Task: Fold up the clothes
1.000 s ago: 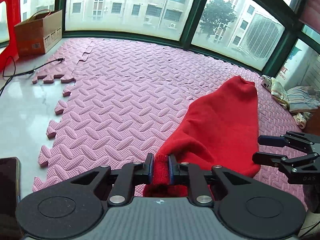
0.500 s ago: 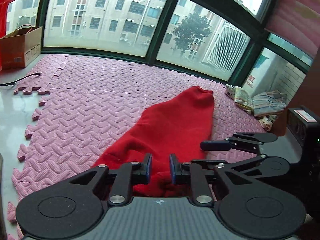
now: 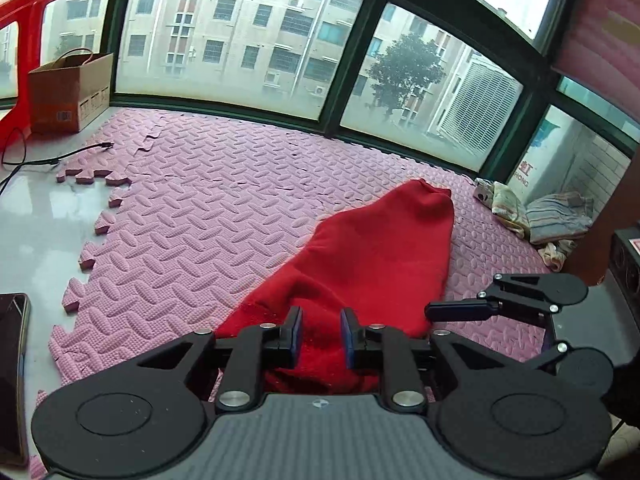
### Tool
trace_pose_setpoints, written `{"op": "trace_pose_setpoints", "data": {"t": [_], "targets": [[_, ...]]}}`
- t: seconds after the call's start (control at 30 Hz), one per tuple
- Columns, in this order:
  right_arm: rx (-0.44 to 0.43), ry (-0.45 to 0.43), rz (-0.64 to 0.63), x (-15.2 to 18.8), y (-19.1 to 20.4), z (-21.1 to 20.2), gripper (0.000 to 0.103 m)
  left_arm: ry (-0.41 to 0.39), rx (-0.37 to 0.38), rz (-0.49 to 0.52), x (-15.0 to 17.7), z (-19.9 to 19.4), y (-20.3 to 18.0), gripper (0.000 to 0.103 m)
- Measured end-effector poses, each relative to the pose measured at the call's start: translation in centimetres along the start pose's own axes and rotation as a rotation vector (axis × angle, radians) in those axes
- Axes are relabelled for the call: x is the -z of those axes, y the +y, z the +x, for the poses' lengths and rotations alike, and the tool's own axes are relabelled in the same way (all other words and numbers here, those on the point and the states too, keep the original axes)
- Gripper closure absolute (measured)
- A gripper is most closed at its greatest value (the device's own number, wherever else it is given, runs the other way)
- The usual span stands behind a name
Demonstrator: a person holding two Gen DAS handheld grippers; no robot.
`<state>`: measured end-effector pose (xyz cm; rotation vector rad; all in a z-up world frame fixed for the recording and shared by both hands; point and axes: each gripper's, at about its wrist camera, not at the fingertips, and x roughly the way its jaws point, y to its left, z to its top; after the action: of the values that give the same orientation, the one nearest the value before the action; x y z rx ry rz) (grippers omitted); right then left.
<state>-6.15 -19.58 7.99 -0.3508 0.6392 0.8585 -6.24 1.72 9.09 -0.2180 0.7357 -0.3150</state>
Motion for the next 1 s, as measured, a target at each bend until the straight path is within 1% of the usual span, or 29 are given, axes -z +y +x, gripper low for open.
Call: {"op": "trace_pose_setpoints", "data": {"t": [0.03, 0.13, 0.23, 0.27, 0.3, 0.33, 0.4, 0.47, 0.5, 0.57, 0.63, 0.7, 0.8, 0.83, 0.9, 0.93, 0.97, 1.0], "targets": [[-0.004, 0.001, -0.028, -0.1, 0.5, 0.3, 0.035, -0.002, -0.008, -0.019, -0.1, -0.1, 0.4, 0.078], [-0.015, 0.010, -0.121, -0.5, 2.1, 1.5, 0.035, -0.003, -0.018, -0.068, -0.1, -0.1, 1.2, 0.077], [-0.003, 0.015, -0.196, -0.8, 3.4, 2.4, 0.041, -0.007, -0.020, -0.088, 0.0, -0.2, 1.5, 0.077], [0.009, 0.020, -0.230, -0.9, 3.9, 2.8, 0.045, -0.010, -0.021, -0.090, 0.0, -0.2, 1.5, 0.075], [0.022, 0.025, -0.264, -0.9, 4.5, 3.1, 0.057, -0.012, -0.023, -0.091, 0.0, -0.3, 1.5, 0.074], [0.035, 0.026, -0.293, -1.0, 4.9, 3.4, 0.062, -0.015, -0.025, -0.092, 0.0, -0.3, 1.6, 0.072], [0.058, 0.008, -0.302, -1.3, 4.8, 3.2, 0.077, -0.024, -0.030, -0.096, -0.1, -0.5, 1.8, 0.071], [0.092, -0.023, -0.284, -2.0, 4.4, 2.7, 0.085, -0.031, -0.039, -0.107, -0.3, -0.6, 2.1, 0.069], [0.116, -0.042, -0.285, -2.3, 4.2, 2.5, 0.087, -0.036, -0.042, -0.113, -0.4, -0.7, 2.3, 0.069], [0.142, -0.068, -0.288, -2.7, 4.0, 2.2, 0.087, -0.050, -0.046, -0.124, -0.6, -1.0, 2.6, 0.068], [0.137, -0.067, -0.282, -2.6, 4.1, 2.3, 0.087, -0.061, -0.047, -0.134, -0.8, -1.2, 2.7, 0.065], [0.131, -0.054, -0.295, -1.7, 4.8, 2.9, 0.087, -0.065, -0.040, -0.137, -1.0, -1.2, 2.6, 0.065], [0.121, -0.033, -0.315, -0.2, 5.9, 3.8, 0.086, -0.061, -0.012, -0.131, -1.1, -0.9, 2.0, 0.065], [0.118, -0.033, -0.302, 0.1, 6.0, 3.8, 0.085, -0.058, 0.008, -0.129, -1.1, -0.7, 1.6, 0.067], [0.112, -0.032, -0.279, 0.5, 6.2, 3.9, 0.074, -0.051, 0.047, -0.124, -1.1, -0.2, 0.8, 0.067], [0.109, -0.032, -0.270, 0.6, 6.2, 3.9, 0.073, -0.045, 0.064, -0.122, -1.2, 0.1, 0.4, 0.073], [0.102, -0.034, -0.257, 0.7, 6.1, 3.6, 0.070, -0.038, 0.080, -0.121, -1.2, 0.6, -0.1, 0.076], [0.091, -0.038, -0.239, 0.8, 5.9, 3.1, 0.068, -0.027, 0.093, -0.123, -1.2, 1.1, -0.4, 0.077]]}}
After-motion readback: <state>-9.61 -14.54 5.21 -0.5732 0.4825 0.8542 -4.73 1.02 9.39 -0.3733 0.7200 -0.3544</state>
